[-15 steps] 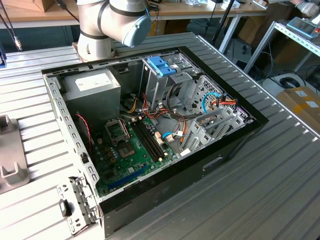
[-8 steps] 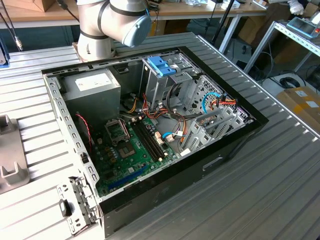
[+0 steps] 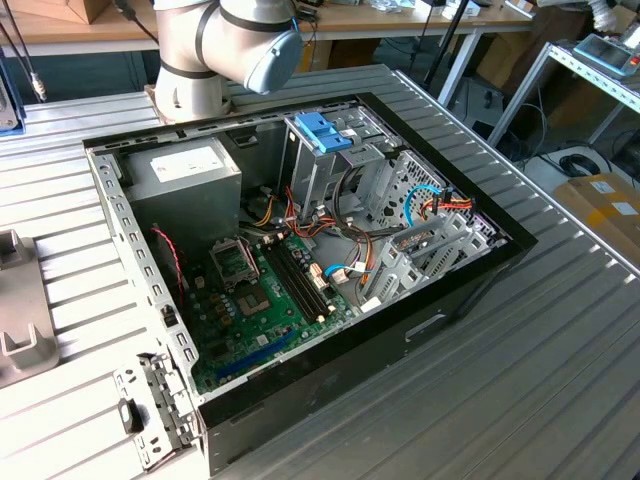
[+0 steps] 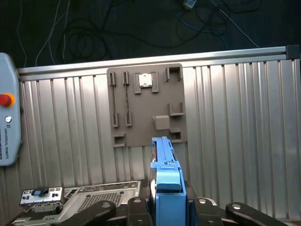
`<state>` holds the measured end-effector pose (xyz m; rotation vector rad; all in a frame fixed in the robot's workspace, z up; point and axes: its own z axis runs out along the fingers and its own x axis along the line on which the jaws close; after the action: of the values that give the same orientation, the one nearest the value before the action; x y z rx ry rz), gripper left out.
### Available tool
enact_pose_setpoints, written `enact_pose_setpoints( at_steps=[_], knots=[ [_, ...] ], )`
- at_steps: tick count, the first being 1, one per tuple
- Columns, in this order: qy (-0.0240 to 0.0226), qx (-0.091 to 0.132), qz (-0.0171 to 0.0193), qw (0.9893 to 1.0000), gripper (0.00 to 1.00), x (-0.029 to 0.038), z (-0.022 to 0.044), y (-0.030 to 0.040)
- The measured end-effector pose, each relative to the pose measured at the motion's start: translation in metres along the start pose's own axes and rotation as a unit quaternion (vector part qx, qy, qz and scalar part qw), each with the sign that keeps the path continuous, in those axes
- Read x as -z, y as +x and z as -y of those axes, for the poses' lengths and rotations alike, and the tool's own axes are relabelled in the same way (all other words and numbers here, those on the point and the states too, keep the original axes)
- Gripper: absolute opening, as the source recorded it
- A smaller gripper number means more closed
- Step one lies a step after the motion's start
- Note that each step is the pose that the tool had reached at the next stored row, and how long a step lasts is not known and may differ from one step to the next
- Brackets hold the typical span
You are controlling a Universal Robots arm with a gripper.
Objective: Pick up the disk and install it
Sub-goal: 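Pick up the disk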
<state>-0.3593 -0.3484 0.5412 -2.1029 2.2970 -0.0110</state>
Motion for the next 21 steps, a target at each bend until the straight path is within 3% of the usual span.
enact_pose_setpoints(
  at_steps=[21],
  knots=[
    [0.0001, 0.0, -0.0013, 1.0, 0.37, -0.0007, 0.0143, -0.0013]
  ],
)
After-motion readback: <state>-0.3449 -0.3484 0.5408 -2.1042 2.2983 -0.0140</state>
